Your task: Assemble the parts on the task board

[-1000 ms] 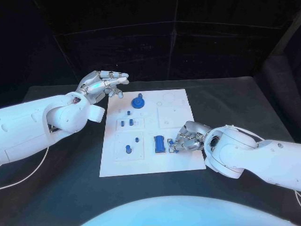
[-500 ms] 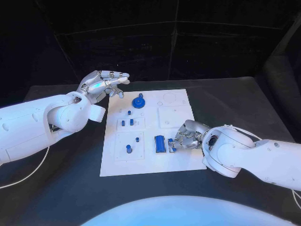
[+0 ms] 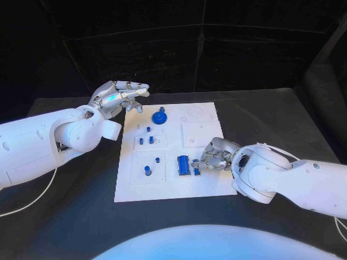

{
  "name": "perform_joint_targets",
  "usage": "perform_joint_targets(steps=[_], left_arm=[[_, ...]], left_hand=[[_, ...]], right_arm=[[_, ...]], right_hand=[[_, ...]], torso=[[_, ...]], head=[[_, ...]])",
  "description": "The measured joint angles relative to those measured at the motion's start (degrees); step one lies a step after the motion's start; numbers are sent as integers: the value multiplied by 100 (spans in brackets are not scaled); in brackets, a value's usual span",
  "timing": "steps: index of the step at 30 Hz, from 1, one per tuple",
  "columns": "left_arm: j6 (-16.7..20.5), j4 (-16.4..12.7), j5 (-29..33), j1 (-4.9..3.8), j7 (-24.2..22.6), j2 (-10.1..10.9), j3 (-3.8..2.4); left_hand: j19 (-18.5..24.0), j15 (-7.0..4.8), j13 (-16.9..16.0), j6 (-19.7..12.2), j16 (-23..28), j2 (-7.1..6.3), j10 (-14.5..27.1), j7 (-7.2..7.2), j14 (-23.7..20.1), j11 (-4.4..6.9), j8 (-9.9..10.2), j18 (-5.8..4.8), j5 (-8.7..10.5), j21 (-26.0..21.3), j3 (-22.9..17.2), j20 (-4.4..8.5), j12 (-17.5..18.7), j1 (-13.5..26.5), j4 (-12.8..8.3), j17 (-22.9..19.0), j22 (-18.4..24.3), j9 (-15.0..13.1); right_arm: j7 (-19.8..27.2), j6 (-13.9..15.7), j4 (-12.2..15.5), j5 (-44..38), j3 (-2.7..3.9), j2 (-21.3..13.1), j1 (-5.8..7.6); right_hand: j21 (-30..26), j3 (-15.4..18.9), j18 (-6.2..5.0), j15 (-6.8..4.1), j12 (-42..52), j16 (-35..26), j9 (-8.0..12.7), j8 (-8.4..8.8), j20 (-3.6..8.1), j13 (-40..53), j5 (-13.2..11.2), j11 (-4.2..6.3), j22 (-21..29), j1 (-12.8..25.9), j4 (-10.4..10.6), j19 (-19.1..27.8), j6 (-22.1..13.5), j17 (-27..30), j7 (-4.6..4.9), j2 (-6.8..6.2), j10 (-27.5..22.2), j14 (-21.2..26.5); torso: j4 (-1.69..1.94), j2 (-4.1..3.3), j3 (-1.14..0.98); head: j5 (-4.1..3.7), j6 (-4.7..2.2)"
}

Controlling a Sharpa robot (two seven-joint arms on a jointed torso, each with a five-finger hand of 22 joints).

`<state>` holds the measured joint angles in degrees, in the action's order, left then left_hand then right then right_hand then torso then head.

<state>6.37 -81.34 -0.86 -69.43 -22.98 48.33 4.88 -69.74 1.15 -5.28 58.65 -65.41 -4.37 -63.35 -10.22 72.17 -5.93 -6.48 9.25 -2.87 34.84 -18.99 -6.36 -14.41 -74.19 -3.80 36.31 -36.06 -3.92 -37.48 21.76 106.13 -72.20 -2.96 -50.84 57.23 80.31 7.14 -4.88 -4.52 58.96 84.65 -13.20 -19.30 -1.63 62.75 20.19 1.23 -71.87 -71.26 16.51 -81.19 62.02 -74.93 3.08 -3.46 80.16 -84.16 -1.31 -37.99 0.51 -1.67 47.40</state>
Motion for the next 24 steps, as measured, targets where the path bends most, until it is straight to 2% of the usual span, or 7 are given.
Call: perform_joint_targets(steps=[1,3,6,15,19,22,24], left_arm=[[0,0,0,0,1,1,0],[-1,0,0,0,3,2,0],[-2,0,0,0,6,2,0],[-3,2,0,0,11,7,0],[-3,8,0,0,12,6,0],[-3,28,0,0,11,1,0],[0,51,0,0,5,-6,1]], left_hand=[[0,0,0,0,0,0,0,0,0,0,0,0,0,0,0,0,0,0,0,0,0,0],[0,0,0,0,0,0,0,0,0,0,0,0,0,0,0,0,0,0,0,0,0,0],[0,0,0,0,0,0,0,0,0,0,0,0,0,0,0,0,0,0,0,0,0,0],[0,0,0,0,0,0,0,0,0,0,0,0,0,0,0,0,0,0,0,0,0,0],[0,0,0,0,0,0,0,0,0,0,0,0,0,0,0,0,0,0,0,0,0,0],[0,0,-6,0,0,30,0,0,0,0,0,0,0,0,34,0,0,-30,1,-26,13,0],[24,5,-12,0,85,30,21,0,-147,-21,0,0,0,-52,84,-24,-31,-30,24,-241,29,0]], right_arm=[[-1,0,4,-6,0,-7,0],[-1,1,14,-21,0,-29,0],[-2,5,28,-58,0,-74,0],[60,34,105,-164,0,-224,-1],[380,155,91,-78,-1,-350,-1],[923,276,-72,313,-2,-434,19],[1394,331,-253,755,-4,-461,77]], right_hand=[[0,64,1,0,0,0,-12,0,0,7,-273,0,0,78,2,0,0,0,0,2,0,0],[0,160,0,0,0,0,-38,0,0,15,-603,0,0,149,4,0,0,0,0,4,0,0],[0,204,0,0,0,0,-50,1,0,22,-734,0,0,170,4,0,0,0,0,8,0,0],[0,244,0,0,0,0,-81,20,0,35,-706,0,16,83,-36,0,-4,1,3,36,-1,0],[-133,239,-1,2,-192,-99,-47,220,-45,-121,-366,-105,246,-223,-123,84,-341,1,135,74,-107,2],[-498,185,0,77,-1070,-437,0,362,-93,-831,-264,-183,834,-555,-273,399,-580,202,231,170,-529,10],[-916,105,-154,115,-1849,-816,27,452,-131,-1459,-237,-229,1465,-837,-396,720,-699,698,310,260,-893,12]], torso=[[-1,1,0],[-2,3,0],[-2,3,0],[-4,8,-2],[-8,15,-2],[-10,32,1],[-13,51,8]], head=[[0,0],[1,0],[1,2],[-8,-13],[-16,-49],[-36,-101],[-51,-126]])
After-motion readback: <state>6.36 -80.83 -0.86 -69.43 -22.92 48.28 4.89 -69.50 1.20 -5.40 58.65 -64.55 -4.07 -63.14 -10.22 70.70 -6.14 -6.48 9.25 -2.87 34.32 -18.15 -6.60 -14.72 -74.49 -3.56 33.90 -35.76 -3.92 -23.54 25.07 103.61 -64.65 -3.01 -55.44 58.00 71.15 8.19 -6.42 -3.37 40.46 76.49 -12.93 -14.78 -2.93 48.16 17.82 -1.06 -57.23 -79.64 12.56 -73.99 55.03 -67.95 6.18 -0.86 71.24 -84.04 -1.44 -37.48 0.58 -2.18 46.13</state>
